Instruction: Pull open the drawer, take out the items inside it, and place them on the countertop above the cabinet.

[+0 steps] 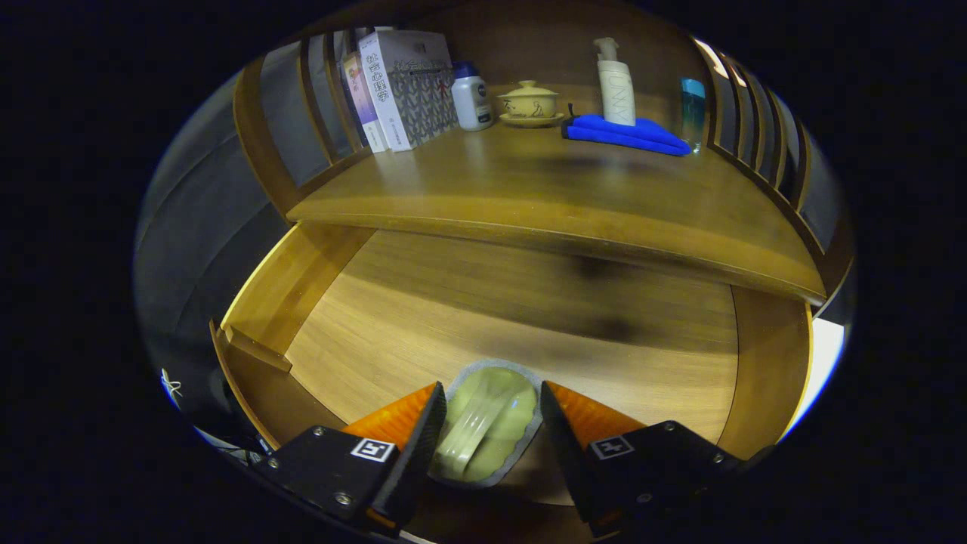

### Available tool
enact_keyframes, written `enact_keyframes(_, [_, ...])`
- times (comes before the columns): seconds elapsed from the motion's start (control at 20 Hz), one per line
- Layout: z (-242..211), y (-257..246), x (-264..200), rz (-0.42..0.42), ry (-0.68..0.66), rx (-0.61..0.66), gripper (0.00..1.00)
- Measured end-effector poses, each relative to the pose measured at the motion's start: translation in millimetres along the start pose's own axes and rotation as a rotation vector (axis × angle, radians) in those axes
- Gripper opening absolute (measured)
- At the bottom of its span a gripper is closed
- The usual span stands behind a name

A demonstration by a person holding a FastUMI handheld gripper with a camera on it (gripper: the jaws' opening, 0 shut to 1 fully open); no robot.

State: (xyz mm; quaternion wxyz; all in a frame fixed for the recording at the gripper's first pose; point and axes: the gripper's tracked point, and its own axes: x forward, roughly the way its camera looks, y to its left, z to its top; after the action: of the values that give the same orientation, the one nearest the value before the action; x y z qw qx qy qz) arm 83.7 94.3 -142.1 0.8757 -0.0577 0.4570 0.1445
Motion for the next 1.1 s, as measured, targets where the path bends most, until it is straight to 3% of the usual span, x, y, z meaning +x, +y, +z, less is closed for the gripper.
enact_keyframes(0.15, [-4.0,-0.9,3.2,0.01,0.026,0.027,0.61])
enact_keyframes(0.3, [-0.2,0.1,3.3,0.021,0.0,0.006,0.54])
enact_keyframes(0.45, [6.6,2.3,0.8,0.036,-0.061,-0.02,0.24])
enact_keyframes(0.8, [19.6,17.3,-13.4,0.078,-0.197,-0.094,0.2])
enact_keyframes(1.1, [47.7,17.1,-38.9,0.086,-0.32,-0.036,0.2])
